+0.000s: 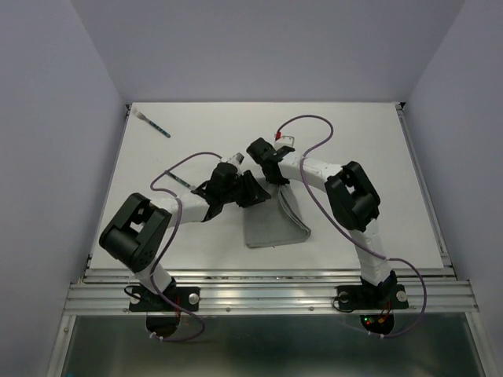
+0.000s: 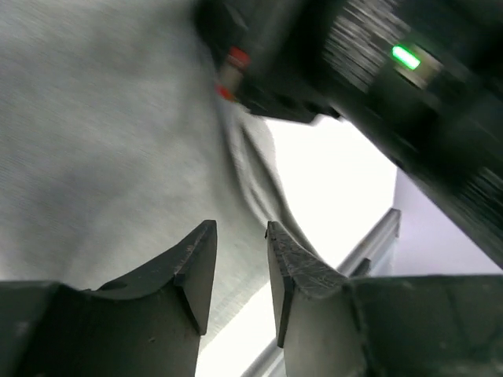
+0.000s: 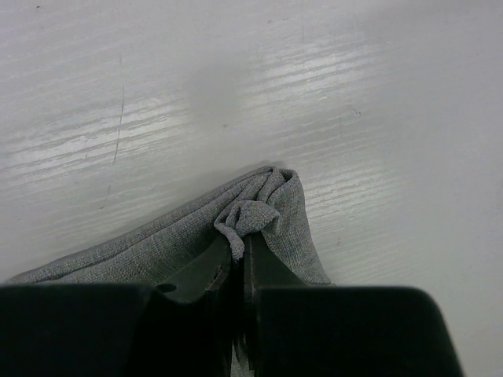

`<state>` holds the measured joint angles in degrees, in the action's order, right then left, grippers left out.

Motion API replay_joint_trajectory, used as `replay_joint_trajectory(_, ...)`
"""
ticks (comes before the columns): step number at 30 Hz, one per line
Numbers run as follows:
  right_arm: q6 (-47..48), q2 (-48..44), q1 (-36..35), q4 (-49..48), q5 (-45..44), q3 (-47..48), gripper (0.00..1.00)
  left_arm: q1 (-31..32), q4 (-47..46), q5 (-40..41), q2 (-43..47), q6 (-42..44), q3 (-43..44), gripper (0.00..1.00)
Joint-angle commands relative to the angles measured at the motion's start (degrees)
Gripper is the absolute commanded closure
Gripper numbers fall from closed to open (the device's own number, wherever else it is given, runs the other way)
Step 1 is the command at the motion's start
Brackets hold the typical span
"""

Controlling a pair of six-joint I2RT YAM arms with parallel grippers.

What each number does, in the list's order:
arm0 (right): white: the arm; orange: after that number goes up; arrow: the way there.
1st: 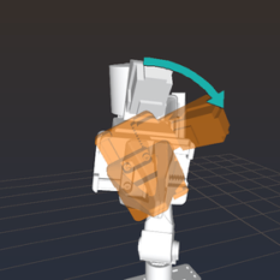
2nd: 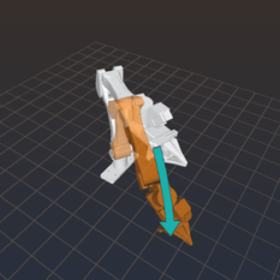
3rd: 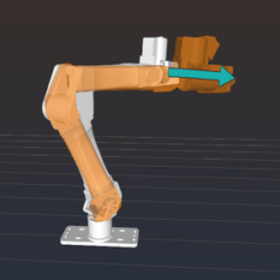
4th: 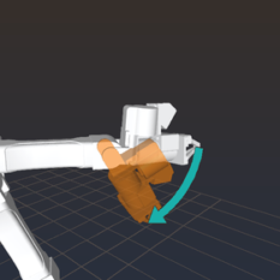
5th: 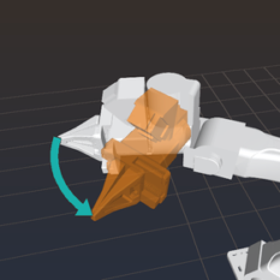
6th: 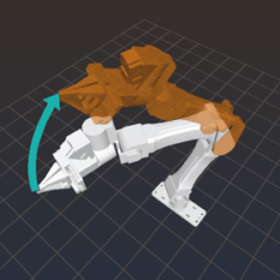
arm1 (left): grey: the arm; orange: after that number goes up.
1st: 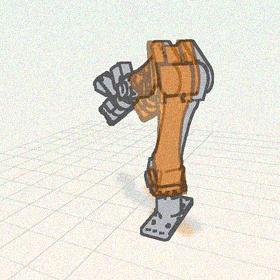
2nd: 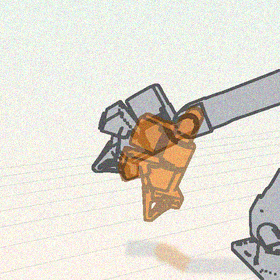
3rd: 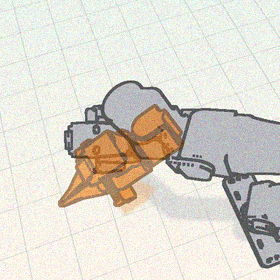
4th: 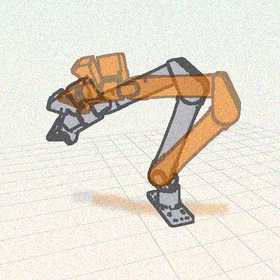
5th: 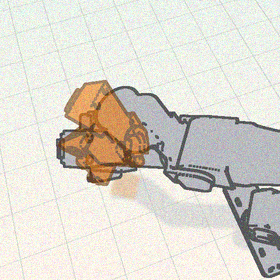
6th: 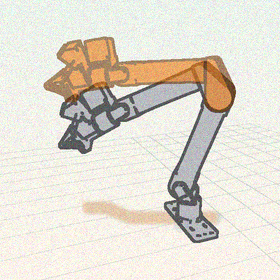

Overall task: Fold the napkin into a case and place the utensils inside
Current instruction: Fold the lower triangle-folded napkin at the center of the board.

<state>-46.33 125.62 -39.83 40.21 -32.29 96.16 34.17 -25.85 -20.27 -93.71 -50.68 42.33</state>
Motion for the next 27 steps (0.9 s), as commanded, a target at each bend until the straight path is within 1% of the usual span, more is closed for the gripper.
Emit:
replay_joint_trajectory(1, -2.28, 5.77, 0.11, 0.40, 3.03, -0.62, 0.99, 3.52, 0.01, 2.69, 5.46, -3.28, -1.80, 0.57)
replay_joint_trajectory(2, -2.10, 6.12, 0.11, 0.49, 3.29, -0.45, 0.99, 5.36, -0.17, 3.56, 6.08, -5.20, -2.33, 0.48)
replay_joint_trajectory(4, -2.10, 6.39, 0.11, 0.84, 3.38, 0.34, 0.99, 8.17, -0.87, 4.45, 6.17, -7.32, -2.95, 0.40)
replay_joint_trajectory(5, -2.10, 6.48, 0.11, 0.84, 3.46, 0.34, 0.99, 8.97, -1.31, 4.89, 6.00, -7.77, -2.86, 0.32)
replay_joint_trajectory(9, -1.49, 6.04, 0.11, 0.31, 3.99, 0.52, 0.99, 12.13, -2.89, 5.42, 2.85, -9.00, -1.02, 0.19)
replay_joint_trajectory(11, -1.14, 5.69, 0.11, 0.05, 3.99, 0.26, 0.99, 12.93, -3.86, 5.51, 1.61, -9.70, -0.32, 0.15)
replay_joint_trajectory(12, -1.05, 5.42, 0.11, -0.04, 3.99, 0.08, 0.99, 13.37, -4.38, 5.94, 0.47, -10.05, -0.23, 0.11)
replay_joint_trajectory(17, -0.43, 4.37, 0.11, -0.57, 3.82, -0.88, 0.99, 14.78, -9.13, 6.30, -3.48, -12.87, 0.82, 0.10)
replay_joint_trajectory(19, -0.26, 4.11, 0.11, -0.65, 3.73, -1.06, 0.99, 15.39, -9.22, 6.91, -4.46, -13.74, 1.96, 0.11)
replay_joint_trajectory(27, 0.36, 3.75, 0.11, -1.01, 3.82, -1.59, 0.99, 16.36, -11.68, 7.88, -7.89, -16.12, 3.47, 0.21)
